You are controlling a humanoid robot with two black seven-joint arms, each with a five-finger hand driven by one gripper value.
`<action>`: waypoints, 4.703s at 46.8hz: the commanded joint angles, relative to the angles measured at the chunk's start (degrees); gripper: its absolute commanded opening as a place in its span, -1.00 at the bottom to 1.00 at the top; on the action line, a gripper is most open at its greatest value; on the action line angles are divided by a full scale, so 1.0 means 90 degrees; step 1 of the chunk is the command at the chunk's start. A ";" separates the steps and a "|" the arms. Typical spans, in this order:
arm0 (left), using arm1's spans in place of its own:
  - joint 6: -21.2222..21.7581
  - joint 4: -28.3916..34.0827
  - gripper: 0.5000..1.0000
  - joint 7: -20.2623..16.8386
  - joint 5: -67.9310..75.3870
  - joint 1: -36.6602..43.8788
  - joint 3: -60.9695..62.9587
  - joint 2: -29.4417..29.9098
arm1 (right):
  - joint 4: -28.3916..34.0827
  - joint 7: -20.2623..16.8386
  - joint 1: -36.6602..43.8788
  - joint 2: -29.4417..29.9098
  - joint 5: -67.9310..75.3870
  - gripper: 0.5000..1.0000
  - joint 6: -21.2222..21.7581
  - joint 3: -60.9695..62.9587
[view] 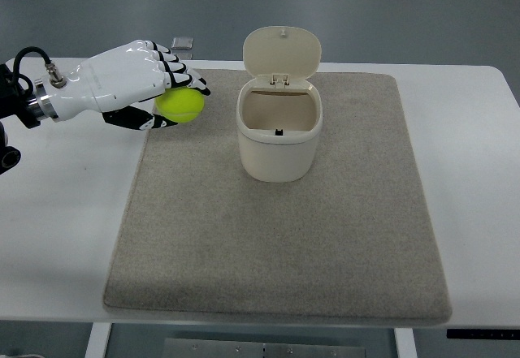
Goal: Put tennis ball into box with left hand
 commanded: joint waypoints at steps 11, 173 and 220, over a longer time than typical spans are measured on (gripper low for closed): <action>0.0199 0.0046 -1.00 0.0005 0.0350 -0.0517 0.0056 -0.0824 | 0.0004 0.0008 0.0006 0.0000 0.0000 0.60 0.0000 0.0000; -0.5475 0.2331 0.97 0.1313 -1.1865 0.0156 0.1131 -0.0620 | 0.0004 0.0008 -0.0003 0.0000 0.0000 0.60 0.0000 0.0000; -0.6347 0.2595 0.97 0.2935 -1.4972 0.0371 0.0418 -0.0796 | 0.0004 -0.0002 -0.0003 0.0000 0.0000 0.60 0.0000 0.0000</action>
